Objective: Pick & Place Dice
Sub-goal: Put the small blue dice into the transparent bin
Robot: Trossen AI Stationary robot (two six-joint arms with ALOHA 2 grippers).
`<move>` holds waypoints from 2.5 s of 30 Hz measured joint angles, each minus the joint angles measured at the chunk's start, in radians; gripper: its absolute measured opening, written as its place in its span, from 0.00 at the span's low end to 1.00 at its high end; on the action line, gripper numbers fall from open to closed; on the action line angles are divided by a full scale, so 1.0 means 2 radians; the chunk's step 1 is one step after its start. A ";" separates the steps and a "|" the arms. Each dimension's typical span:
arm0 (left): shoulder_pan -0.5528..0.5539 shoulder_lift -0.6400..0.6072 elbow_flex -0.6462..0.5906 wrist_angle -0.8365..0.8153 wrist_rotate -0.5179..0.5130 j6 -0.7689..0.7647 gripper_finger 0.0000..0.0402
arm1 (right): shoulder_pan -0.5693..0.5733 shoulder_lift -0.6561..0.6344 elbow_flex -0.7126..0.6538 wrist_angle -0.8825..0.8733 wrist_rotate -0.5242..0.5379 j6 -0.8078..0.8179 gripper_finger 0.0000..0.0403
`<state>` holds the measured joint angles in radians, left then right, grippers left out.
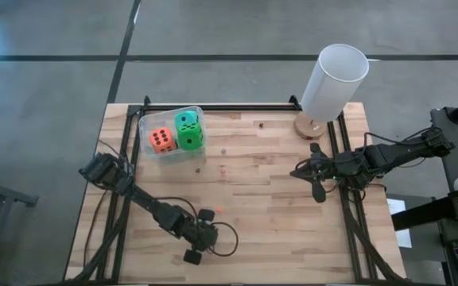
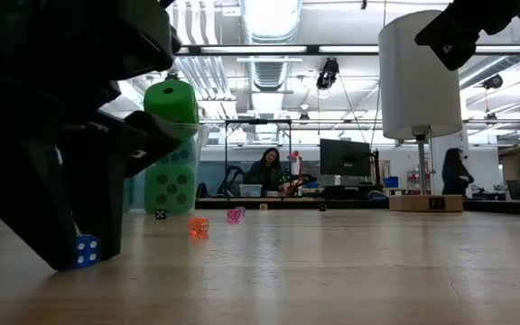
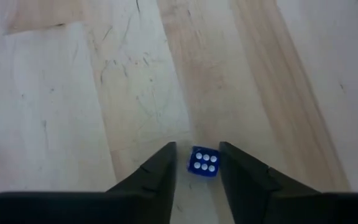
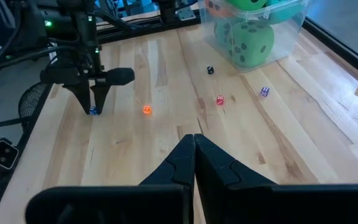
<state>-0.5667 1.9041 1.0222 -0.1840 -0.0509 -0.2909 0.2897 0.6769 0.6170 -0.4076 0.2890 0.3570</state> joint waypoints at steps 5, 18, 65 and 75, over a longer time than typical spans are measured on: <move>0.001 0.000 0.001 -0.006 0.000 0.002 0.19 | 0.000 0.000 0.000 0.000 0.000 0.000 0.02; 0.019 -0.025 0.000 -0.029 -0.014 -0.057 0.15 | 0.000 0.000 0.000 0.002 0.000 0.000 0.02; 0.524 -0.433 0.021 -0.416 -0.198 -0.322 0.14 | -0.001 0.000 0.000 0.095 0.093 -0.087 0.02; 0.590 -0.424 0.000 -0.420 -0.174 -0.258 0.14 | -0.001 0.000 0.000 0.102 0.093 -0.087 0.02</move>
<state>0.6125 1.0565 1.0214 -1.0250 -0.3988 -0.8062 0.2878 0.6769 0.6170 -0.2032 0.4751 0.1830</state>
